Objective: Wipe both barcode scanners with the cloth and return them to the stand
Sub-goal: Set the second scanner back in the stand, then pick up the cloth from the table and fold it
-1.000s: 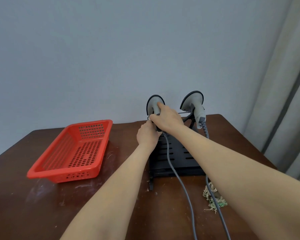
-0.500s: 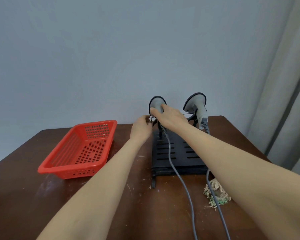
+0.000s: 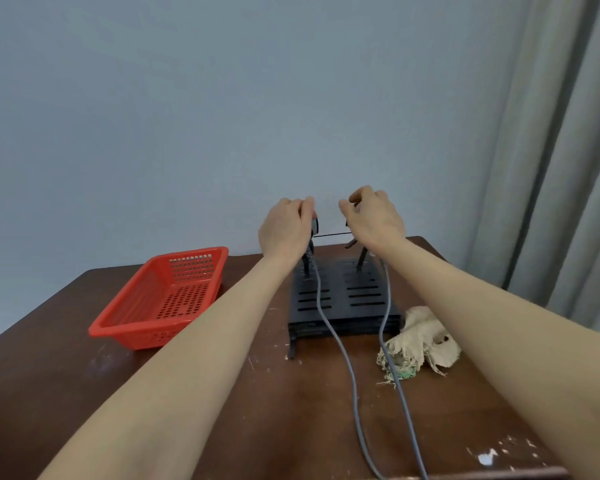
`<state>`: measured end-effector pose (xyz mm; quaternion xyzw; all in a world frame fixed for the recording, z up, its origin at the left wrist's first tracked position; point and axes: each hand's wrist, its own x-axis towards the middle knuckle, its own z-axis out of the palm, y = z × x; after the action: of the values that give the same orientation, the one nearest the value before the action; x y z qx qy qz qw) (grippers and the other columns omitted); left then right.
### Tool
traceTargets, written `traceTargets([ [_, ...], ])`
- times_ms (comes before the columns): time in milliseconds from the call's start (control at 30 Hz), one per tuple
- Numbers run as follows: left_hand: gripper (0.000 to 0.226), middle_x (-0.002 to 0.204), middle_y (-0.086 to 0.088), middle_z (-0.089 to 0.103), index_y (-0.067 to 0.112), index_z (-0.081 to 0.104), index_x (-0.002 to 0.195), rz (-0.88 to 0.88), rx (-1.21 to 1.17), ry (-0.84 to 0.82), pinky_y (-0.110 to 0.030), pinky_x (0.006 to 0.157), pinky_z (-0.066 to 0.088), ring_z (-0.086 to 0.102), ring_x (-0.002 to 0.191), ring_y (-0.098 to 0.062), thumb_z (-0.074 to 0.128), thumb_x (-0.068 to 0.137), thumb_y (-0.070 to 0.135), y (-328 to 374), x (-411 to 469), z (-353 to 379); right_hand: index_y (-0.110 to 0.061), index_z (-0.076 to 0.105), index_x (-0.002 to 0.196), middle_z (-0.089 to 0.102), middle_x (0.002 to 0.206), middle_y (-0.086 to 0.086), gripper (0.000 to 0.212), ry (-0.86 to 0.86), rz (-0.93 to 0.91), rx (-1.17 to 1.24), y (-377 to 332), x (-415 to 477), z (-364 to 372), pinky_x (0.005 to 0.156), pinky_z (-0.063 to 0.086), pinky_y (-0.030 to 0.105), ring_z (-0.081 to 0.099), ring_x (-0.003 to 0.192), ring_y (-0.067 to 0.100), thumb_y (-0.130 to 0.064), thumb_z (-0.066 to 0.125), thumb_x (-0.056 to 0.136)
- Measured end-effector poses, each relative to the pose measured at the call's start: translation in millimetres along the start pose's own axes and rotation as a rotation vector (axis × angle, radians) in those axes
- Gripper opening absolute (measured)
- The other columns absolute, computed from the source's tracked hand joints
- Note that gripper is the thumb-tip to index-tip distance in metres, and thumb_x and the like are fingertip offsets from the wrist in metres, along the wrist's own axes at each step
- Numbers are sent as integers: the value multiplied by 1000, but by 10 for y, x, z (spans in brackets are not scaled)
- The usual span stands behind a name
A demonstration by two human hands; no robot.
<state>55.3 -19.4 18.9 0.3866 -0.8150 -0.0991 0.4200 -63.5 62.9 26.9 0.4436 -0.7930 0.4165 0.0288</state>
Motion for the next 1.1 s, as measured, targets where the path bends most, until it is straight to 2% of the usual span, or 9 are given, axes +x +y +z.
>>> traceTargets([
  [167, 42, 88, -4, 68, 11, 67, 83, 51, -115, -147, -40, 73, 52, 61, 81, -22, 33, 97, 31, 458, -298, 124, -15, 52, 122, 44, 128, 14, 37, -121, 166, -87, 389, -197, -269, 89, 41, 37, 49, 114, 35, -35, 51, 91],
  [300, 20, 82, -3, 67, 16, 62, 91, 88, -179, -343, -45, 70, 56, 66, 75, -23, 44, 95, 24, 681, -607, 261, -16, 56, 92, 53, 110, 17, 31, -305, 262, -240, 770, -394, -327, 73, 45, 35, 55, 95, 31, -44, 55, 80],
  [400, 17, 85, -1, 67, 21, 61, 95, 98, -182, -496, -42, 67, 59, 69, 74, -22, 44, 94, 18, 772, -814, 359, -11, 56, 117, 53, 127, 18, 51, -343, 343, -298, 1020, -571, -326, 89, 49, 42, 51, 115, 32, -50, 59, 83],
  [533, 32, 111, -14, 66, 7, 58, 122, -11, -121, -768, -40, 73, 60, 72, 81, -27, 38, 97, 8, 920, -1071, 435, -12, 53, 83, 65, 107, 15, 49, -401, 456, -232, 1267, -804, -280, 78, 51, 38, 59, 102, 29, -57, 69, 70],
  [667, 33, 85, -17, 71, -8, 55, 121, -88, 8, -1004, -32, 61, 57, 69, 63, -28, 38, 95, 4, 1042, -1231, 510, -8, 56, 94, 65, 92, 10, 58, -365, 520, -149, 1361, -904, -236, 70, 52, 34, 64, 86, 28, -59, 68, 69],
  [733, 31, 70, -13, 67, -10, 55, 117, -139, -24, -1061, -27, 52, 53, 62, 49, -20, 39, 93, 0, 1050, -1260, 555, -8, 56, 85, 61, 79, 7, 46, -355, 560, -96, 1348, -939, -241, 68, 52, 33, 62, 76, 26, -52, 65, 75],
  [800, 30, 67, -11, 63, -10, 53, 119, -201, -79, -1122, -27, 54, 54, 61, 54, -19, 41, 93, -1, 1058, -1281, 583, -10, 54, 75, 59, 73, 6, 38, -340, 604, -49, 1357, -945, -245, 66, 52, 33, 60, 72, 25, -44, 68, 72],
  [933, 30, 77, -11, 65, -8, 56, 122, -308, -150, -1155, -20, 49, 54, 61, 42, -10, 48, 96, 6, 1073, -1284, 603, -6, 54, 77, 59, 78, 9, 29, -318, 688, 79, 1399, -927, -244, 66, 52, 33, 58, 72, 23, -26, 74, 70],
  [1100, 38, 124, -26, 56, -12, 37, 133, -498, -472, -1030, -32, 58, 59, 66, 68, -26, 42, 97, 3, 1091, -1124, 548, -3, 57, 98, 60, 91, 14, 31, -157, 767, 529, 1334, -785, -368, 74, 47, 36, 57, 85, 27, -17, 73, 75],
])
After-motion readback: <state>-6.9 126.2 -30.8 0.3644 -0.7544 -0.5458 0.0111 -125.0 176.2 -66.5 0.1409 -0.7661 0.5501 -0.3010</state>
